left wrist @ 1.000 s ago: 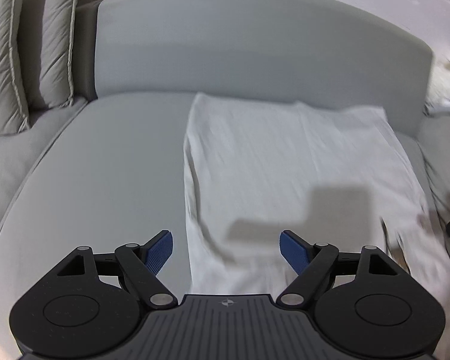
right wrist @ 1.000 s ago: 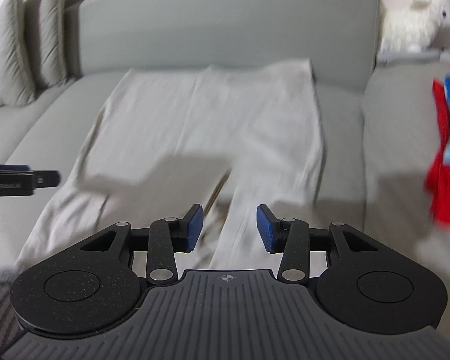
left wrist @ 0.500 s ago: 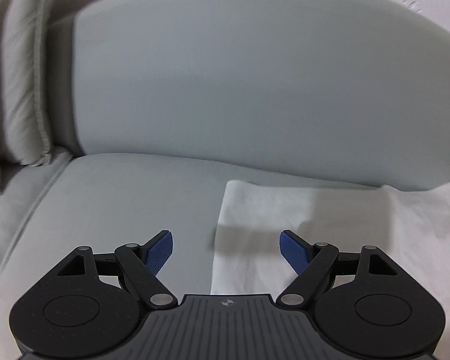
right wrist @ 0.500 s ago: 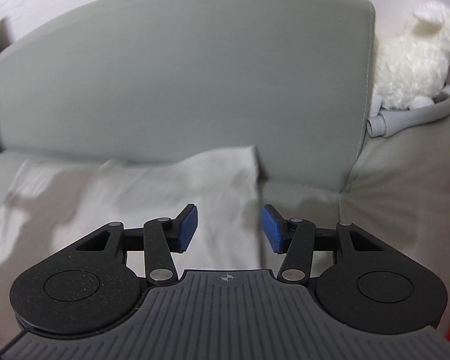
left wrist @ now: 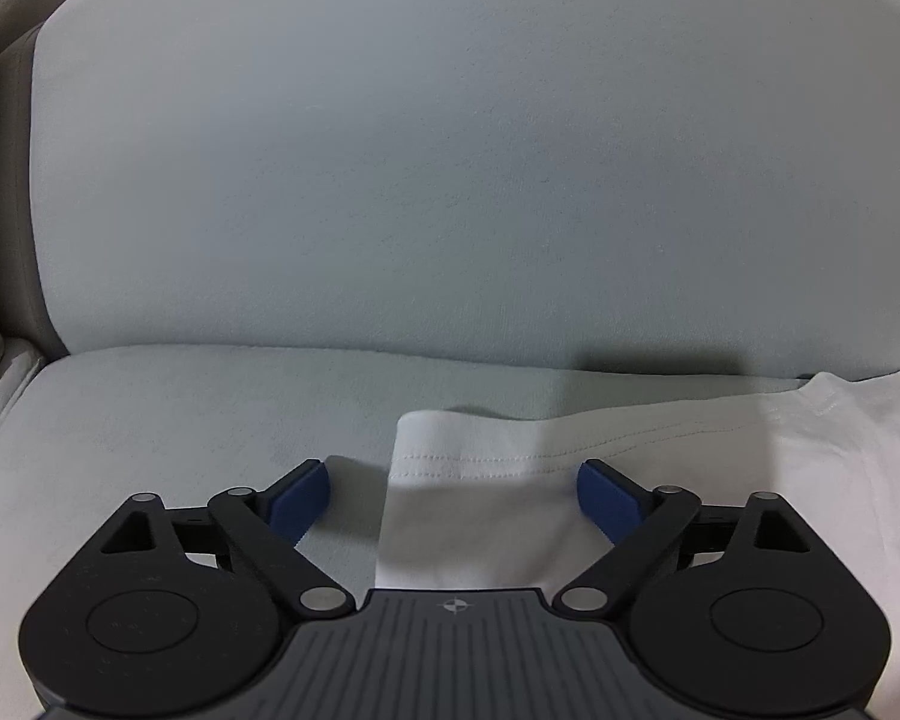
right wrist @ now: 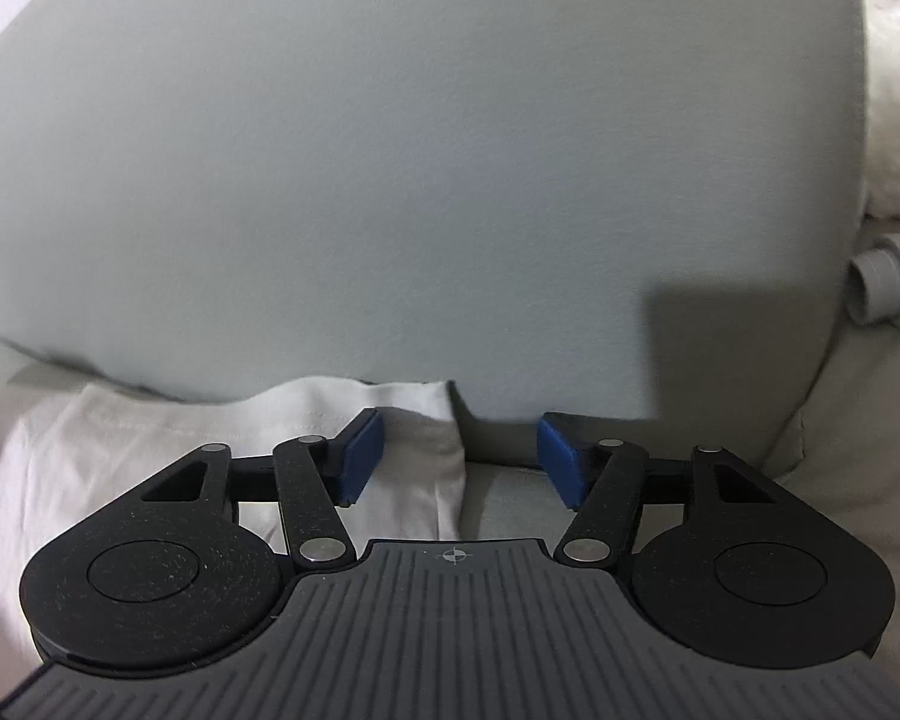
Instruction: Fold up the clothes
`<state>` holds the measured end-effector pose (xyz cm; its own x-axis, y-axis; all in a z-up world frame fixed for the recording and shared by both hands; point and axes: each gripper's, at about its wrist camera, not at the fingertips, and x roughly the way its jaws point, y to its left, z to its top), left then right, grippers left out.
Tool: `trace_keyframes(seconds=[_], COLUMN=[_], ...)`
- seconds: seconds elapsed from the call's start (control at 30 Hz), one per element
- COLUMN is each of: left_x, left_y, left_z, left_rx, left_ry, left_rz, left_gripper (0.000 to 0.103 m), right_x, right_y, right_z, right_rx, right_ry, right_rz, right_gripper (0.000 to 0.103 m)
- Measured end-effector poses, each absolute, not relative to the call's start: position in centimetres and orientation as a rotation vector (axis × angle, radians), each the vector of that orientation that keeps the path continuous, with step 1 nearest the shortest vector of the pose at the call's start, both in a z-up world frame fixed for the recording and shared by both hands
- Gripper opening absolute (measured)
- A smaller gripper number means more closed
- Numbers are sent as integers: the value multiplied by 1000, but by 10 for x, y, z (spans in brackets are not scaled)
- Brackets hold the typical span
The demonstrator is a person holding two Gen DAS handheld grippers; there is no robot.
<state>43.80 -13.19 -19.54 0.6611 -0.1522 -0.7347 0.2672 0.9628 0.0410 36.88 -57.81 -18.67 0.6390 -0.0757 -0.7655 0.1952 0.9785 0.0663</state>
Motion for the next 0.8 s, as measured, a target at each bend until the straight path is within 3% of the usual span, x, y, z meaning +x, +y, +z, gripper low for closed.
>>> trace_keyframes(seconds=[0.03, 0.07, 0.13, 0.17, 0.2, 0.23, 0.27, 0.3, 0.53, 0.8], left_x=[435, 432, 430, 429, 428, 426, 425, 423, 395, 336], left_y=[-134, -137, -140, -140, -142, -143, -144, -146, -152, -152], left_z=[-195, -193, -191, -190, -188, -185, -182, -179, -146, -75], left_rx=[158, 169, 182, 189, 200, 210, 221, 230, 272, 339], left_ry=[806, 796, 791, 789, 784, 779, 776, 775, 705, 604], left_rz=[-242, -252, -273, -287, -302, -318, -329, -330, -289, -270], left_gripper=[86, 84, 73, 68, 55, 29, 10, 6, 5, 5], right_x=[370, 371, 378, 381, 383, 385, 385, 385, 362, 311], right_y=[-577, -576, -571, -568, -565, -561, -555, -552, -525, -506], right_z=[-189, -190, -190, -190, -191, -191, -190, -188, -155, -102], right_rx=[149, 150, 134, 117, 87, 56, 6, -28, -244, -262], right_ry=[879, 877, 882, 890, 896, 901, 893, 886, 762, 662], right_rz=[-131, -124, -124, -129, -132, -135, -133, -140, -169, -178], right_gripper=[36, 30, 29, 19, 13, 3, 3, 3, 2, 2])
